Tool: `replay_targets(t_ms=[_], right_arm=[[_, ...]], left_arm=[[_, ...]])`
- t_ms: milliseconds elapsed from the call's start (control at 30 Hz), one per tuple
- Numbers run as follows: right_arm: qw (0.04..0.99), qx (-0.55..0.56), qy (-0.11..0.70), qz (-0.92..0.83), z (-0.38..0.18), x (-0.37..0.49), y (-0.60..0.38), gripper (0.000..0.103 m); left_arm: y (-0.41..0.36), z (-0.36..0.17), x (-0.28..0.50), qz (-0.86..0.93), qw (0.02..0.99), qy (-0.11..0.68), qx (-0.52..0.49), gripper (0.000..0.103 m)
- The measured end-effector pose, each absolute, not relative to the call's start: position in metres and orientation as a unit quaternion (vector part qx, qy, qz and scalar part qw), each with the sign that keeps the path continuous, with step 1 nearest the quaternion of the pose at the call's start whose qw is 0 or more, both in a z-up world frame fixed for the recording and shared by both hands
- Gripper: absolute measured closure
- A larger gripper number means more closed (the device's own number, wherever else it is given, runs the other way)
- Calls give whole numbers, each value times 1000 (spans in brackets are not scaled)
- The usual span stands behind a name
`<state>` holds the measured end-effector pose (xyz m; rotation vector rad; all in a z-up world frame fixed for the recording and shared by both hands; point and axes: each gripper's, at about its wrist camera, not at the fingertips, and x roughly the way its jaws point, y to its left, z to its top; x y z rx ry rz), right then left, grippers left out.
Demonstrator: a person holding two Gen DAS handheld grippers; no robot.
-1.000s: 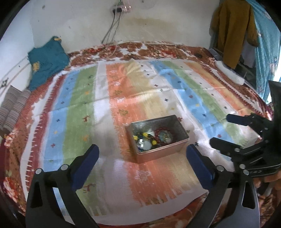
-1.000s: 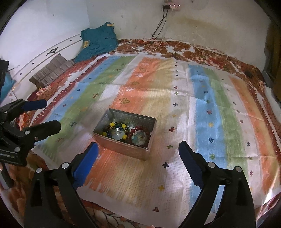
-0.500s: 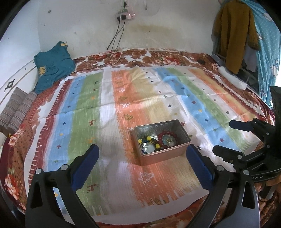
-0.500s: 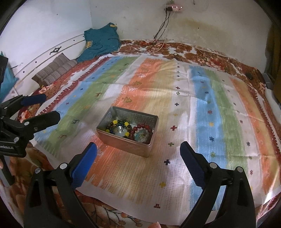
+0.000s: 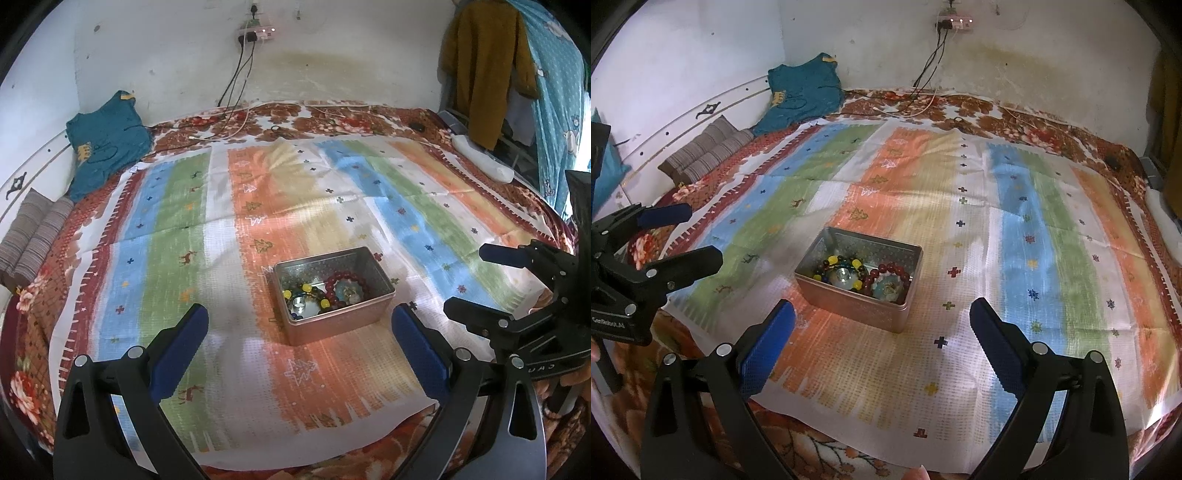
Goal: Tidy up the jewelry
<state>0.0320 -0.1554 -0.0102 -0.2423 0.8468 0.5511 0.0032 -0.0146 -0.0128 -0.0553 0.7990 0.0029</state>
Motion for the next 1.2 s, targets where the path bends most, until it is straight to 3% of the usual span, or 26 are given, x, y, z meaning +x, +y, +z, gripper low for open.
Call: replay_targets(t_ms=[1200], right_arm=[[879,-93,388,262,0,26,-160,6]], left_arm=[[-16,-7,-7,-7,931,364,-18,6]])
